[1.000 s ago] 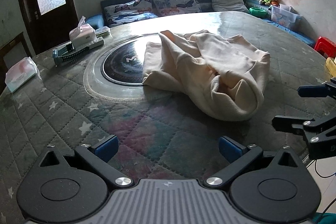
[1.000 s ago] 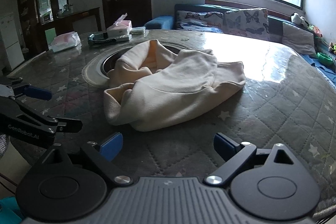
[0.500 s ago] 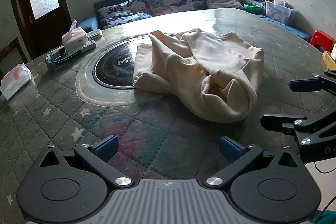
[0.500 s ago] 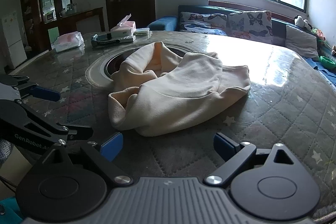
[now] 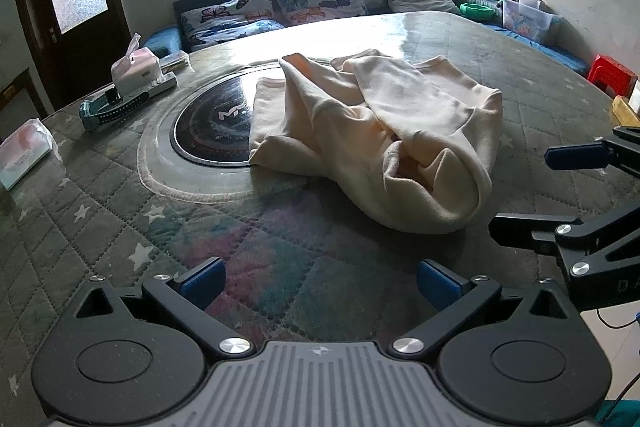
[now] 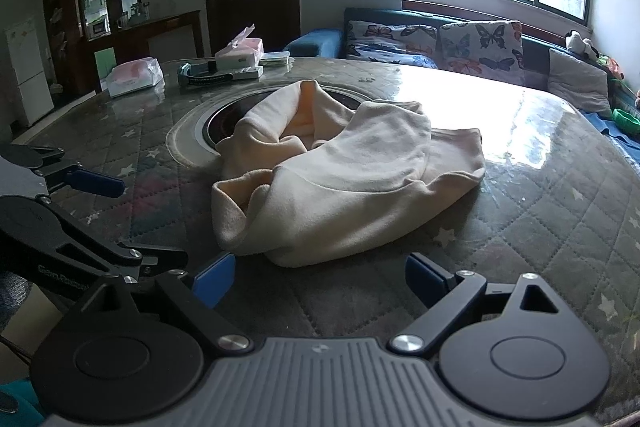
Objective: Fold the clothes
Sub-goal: 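Move both grippers toward the crumpled cream sweatshirt, then grasp the sweatshirt edge with the left gripper while the right gripper grasps another edge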
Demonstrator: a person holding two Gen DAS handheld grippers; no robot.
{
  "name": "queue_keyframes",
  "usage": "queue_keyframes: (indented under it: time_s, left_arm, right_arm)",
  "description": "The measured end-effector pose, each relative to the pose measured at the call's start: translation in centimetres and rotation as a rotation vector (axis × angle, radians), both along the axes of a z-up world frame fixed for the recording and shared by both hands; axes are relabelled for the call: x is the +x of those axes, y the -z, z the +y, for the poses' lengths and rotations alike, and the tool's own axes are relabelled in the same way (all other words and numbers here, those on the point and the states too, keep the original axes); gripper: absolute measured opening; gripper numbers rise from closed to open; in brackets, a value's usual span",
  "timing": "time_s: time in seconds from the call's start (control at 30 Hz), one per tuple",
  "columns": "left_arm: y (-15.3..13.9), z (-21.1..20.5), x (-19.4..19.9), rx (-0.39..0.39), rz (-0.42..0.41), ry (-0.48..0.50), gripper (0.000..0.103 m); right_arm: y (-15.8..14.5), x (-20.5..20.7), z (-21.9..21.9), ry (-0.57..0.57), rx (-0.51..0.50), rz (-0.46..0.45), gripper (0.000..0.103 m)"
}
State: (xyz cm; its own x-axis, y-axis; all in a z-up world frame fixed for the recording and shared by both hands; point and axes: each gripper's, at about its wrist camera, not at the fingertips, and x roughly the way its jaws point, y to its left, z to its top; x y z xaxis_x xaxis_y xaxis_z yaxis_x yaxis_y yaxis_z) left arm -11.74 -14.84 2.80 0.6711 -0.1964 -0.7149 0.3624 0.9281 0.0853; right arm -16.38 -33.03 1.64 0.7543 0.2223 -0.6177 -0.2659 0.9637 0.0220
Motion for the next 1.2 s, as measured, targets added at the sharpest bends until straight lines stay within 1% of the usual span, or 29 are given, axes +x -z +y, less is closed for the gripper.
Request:
queue_keyframes:
  time_s: [0.33,0.53,0.67,0.83,0.93,1.03,1.2]
  left_arm:
    - [-0.2,0.2,0.8,-0.011,0.006,0.007,0.103]
    - [-0.9,0.3,1.6,-0.024,-0.002,0.014,0.103]
    - [-2.0,0.5,2.4,-0.023,-0.029,0.009,0.103]
    - [-3.8,0.7,4.6,-0.031,-0.063,-0.004,0.103]
    - [-4.7,0.7,6.4,-0.034,-0.088,-0.014,0.103]
    - [-5.1,0.3,8.5,-0.019,-0.116,-0.015,0.102]
    - [-5.1,-0.6,12.7,-0.029,-0.1,-0.004,0.092]
  right_arm:
    - [-0.9,0.5,0.4,-0.029,-0.005,-0.012,0.091]
    - [-1.7,1.1,0.3,-0.047,0.006,-0.02,0.089]
    - [-2.2,2.1,0.1,-0.055,0.018,-0.023,0.086]
    - [-3.1,4.5,-0.6,-0.05,0.018,-0.027,0.082]
    - [-3.6,6.7,-0.9,-0.044,0.02,-0.03,0.079]
    - [-3.9,9.1,-1.5,-0.027,0.024,-0.025,0.075]
    - [-3.8,13.4,-2.5,0.004,0.031,-0.001,0.066]
